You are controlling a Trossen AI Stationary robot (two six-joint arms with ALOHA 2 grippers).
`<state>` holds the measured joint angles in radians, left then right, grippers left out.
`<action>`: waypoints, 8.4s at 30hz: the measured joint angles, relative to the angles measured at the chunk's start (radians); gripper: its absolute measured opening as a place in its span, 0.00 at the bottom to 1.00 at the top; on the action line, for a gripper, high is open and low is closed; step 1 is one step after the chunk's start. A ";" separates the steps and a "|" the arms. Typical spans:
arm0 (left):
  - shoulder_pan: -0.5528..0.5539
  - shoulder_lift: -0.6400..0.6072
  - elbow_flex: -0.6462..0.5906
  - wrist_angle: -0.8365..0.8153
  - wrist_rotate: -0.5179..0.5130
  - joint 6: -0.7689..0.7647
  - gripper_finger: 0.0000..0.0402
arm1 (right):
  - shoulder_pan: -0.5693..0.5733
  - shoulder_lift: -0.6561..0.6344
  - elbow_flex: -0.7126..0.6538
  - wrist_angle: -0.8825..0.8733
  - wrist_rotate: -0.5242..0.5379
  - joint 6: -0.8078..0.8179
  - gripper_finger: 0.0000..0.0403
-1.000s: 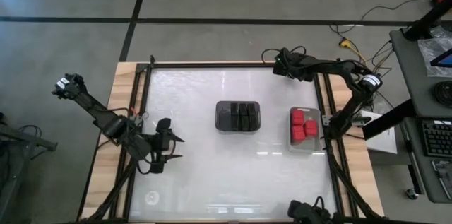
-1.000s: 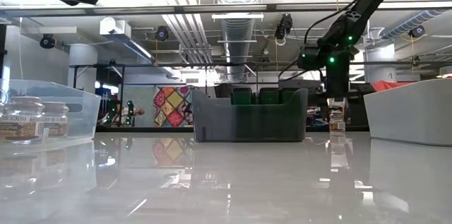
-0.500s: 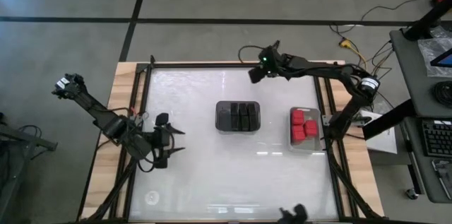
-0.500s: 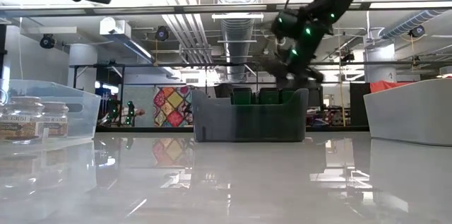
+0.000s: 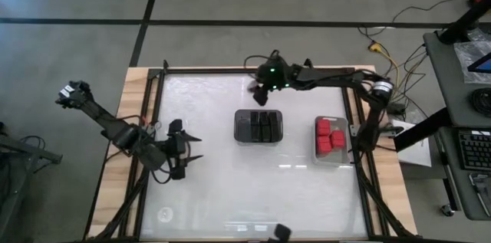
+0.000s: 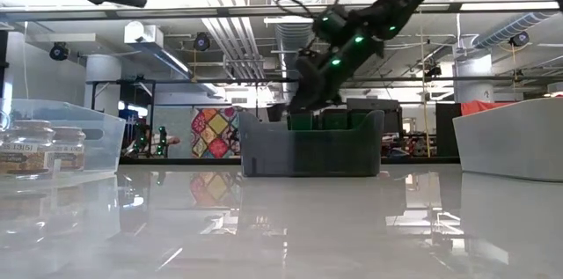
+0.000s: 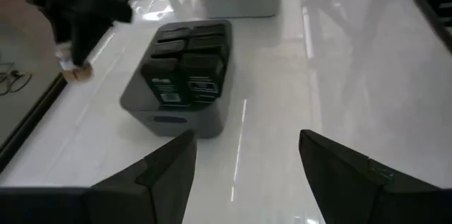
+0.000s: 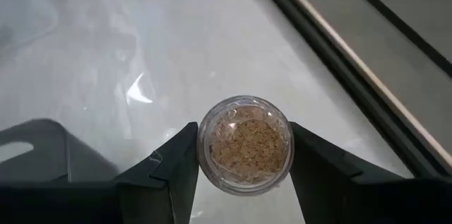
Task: Sort spices by type
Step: Put the brown spice bottle into the transparent bin
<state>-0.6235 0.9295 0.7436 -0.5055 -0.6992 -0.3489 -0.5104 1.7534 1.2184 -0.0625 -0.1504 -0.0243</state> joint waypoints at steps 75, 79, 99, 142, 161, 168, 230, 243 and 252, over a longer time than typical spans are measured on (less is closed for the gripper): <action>1.296 0.905 0.254 0.530 1.088 0.824 0.76 | 0.353 -0.259 0.140 -0.681 0.234 -0.038 0.68; 1.295 0.933 0.287 0.485 1.084 0.850 0.72 | 0.353 -0.272 0.131 -0.679 0.244 -0.020 0.66; 1.284 0.923 0.290 0.461 1.081 0.861 0.40 | 0.353 -0.286 0.131 -0.655 0.267 -0.028 0.59; 0.421 -0.085 0.124 -0.758 0.618 -0.337 0.41 | 0.651 -0.380 0.119 -0.587 0.332 0.092 0.55; 0.424 -0.018 0.013 -0.730 0.549 -0.474 0.40 | 0.817 -0.379 0.104 -0.624 0.450 0.167 0.54; 0.424 0.019 -0.056 -0.697 0.552 -0.517 0.40 | 0.865 -0.379 0.094 -0.645 0.496 0.200 0.54; 0.421 0.107 -0.131 -0.579 0.588 -0.352 0.43 | 0.889 -0.379 0.079 -0.657 0.573 0.225 0.74; 0.421 0.107 -0.131 -0.579 0.590 -0.309 0.45 | 0.888 -0.325 0.079 -0.580 0.571 0.154 0.83; 0.421 0.092 -0.131 -0.577 0.580 -0.261 0.45 | 0.883 -0.314 0.079 -0.575 0.570 0.162 0.88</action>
<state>-0.2024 1.0216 0.6125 -1.0824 -0.1190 -0.6102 0.3725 1.4397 1.2972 -0.6380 0.4194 0.1373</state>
